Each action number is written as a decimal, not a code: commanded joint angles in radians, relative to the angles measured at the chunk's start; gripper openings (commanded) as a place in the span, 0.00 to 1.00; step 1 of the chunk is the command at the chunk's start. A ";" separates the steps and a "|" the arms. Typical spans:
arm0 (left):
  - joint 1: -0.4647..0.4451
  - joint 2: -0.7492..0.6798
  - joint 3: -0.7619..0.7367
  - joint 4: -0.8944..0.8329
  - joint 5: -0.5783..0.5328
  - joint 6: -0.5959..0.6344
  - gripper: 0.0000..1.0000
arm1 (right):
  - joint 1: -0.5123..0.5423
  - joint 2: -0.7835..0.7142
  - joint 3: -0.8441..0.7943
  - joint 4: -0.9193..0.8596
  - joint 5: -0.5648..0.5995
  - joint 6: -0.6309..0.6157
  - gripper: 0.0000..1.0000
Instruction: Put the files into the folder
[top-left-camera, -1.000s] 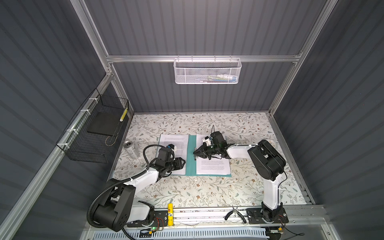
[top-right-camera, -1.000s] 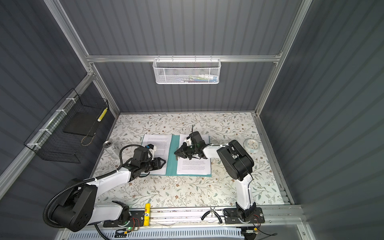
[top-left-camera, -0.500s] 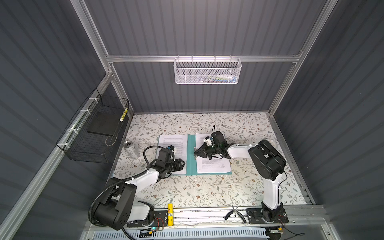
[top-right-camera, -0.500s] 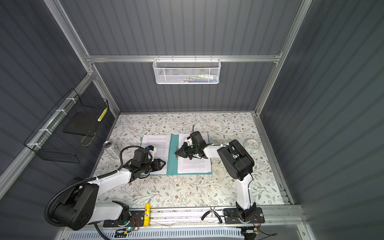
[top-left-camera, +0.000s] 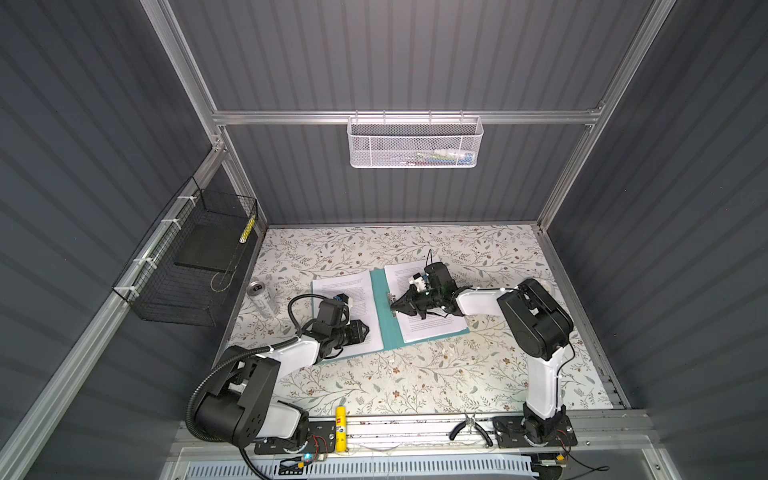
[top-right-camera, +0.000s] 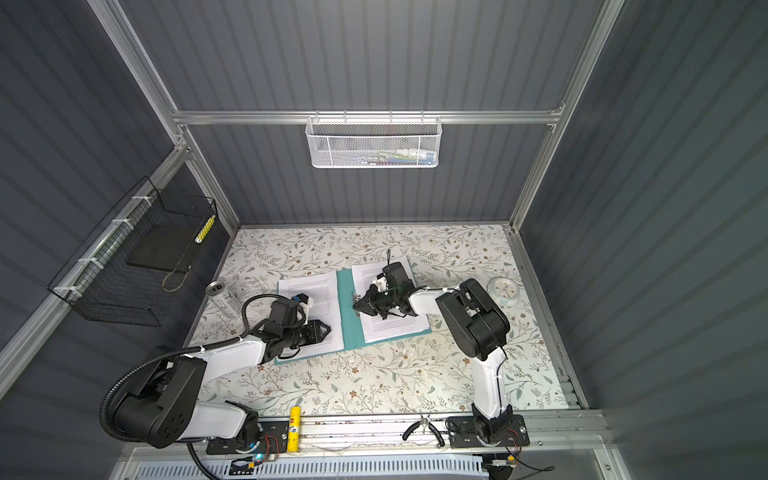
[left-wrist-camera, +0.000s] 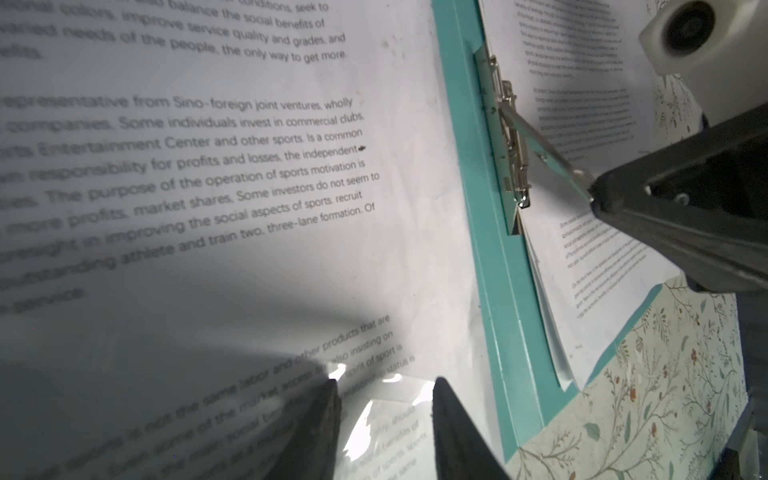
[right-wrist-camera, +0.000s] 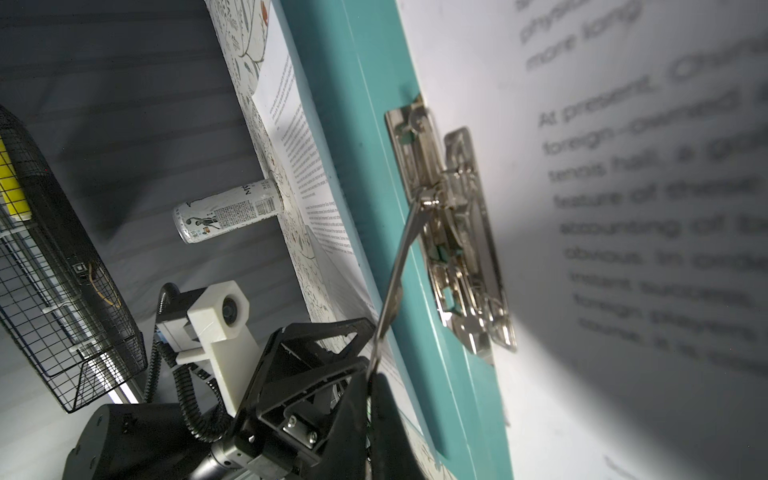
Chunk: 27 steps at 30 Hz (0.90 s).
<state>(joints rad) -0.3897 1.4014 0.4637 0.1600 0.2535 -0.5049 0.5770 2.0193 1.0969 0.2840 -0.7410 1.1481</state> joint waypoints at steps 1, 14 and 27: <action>0.009 0.020 -0.020 0.007 -0.009 -0.006 0.38 | -0.008 0.004 -0.023 -0.042 -0.016 -0.040 0.08; 0.015 0.028 -0.022 -0.001 -0.016 -0.018 0.38 | -0.031 0.025 -0.059 -0.219 0.044 -0.193 0.08; 0.025 0.082 -0.004 -0.011 -0.017 -0.026 0.38 | -0.048 0.058 -0.036 -0.384 0.164 -0.322 0.08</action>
<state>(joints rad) -0.3775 1.4372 0.4648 0.2195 0.2543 -0.5182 0.5491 2.0209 1.0821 0.0723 -0.7124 0.8734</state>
